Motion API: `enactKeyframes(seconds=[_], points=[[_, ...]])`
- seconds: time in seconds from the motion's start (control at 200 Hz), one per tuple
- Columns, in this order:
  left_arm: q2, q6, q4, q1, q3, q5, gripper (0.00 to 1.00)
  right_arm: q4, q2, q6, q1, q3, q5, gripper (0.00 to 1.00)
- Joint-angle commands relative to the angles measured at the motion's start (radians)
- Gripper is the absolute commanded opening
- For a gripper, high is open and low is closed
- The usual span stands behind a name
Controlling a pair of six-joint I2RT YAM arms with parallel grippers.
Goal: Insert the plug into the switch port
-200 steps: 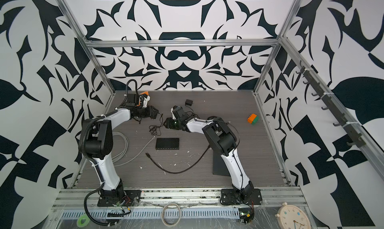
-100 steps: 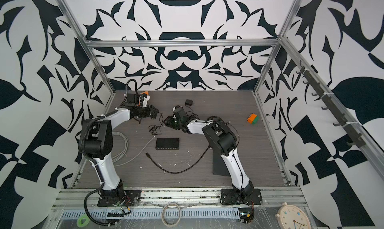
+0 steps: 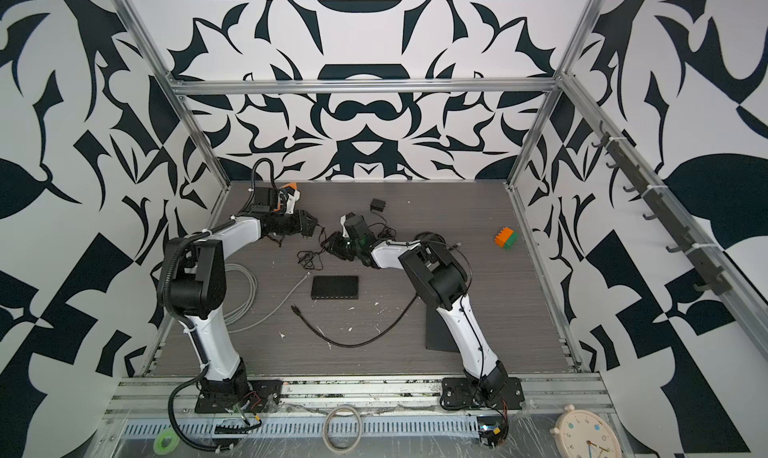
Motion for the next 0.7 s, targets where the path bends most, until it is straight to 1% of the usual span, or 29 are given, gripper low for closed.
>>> enactKeyframes(seconds=[0.0,0.065,0.11,0.145,0.235,0.295,0.41,0.615,0.695], points=[[0.011,-0.012,0.021,0.003,-0.013,0.014,0.26,0.048,-0.002,0.042,0.005,0.02,-0.041,0.25],[0.016,-0.013,0.023,0.003,-0.014,0.015,0.26,0.087,0.006,0.069,0.006,0.013,-0.056,0.14],[0.017,-0.013,0.026,0.003,-0.014,0.013,0.26,0.101,0.004,0.078,0.005,0.006,-0.057,0.05],[0.018,-0.015,0.026,0.005,-0.013,0.007,0.26,0.111,-0.003,0.079,0.004,-0.006,-0.052,0.0],[0.019,-0.031,0.026,0.013,-0.014,-0.024,0.26,0.121,-0.037,0.07,0.0,-0.046,-0.026,0.0],[0.022,-0.055,0.023,0.021,-0.012,-0.072,0.27,0.121,-0.07,0.058,-0.005,-0.08,-0.003,0.0],[0.05,-0.091,-0.012,0.029,0.014,-0.155,0.28,0.104,-0.174,0.019,-0.017,-0.196,0.091,0.0],[0.148,-0.095,-0.078,0.006,0.097,-0.206,0.31,0.05,-0.349,-0.113,-0.004,-0.349,0.206,0.0],[0.184,-0.073,-0.108,-0.015,0.137,-0.223,0.34,0.024,-0.385,-0.179,0.011,-0.369,0.218,0.0]])
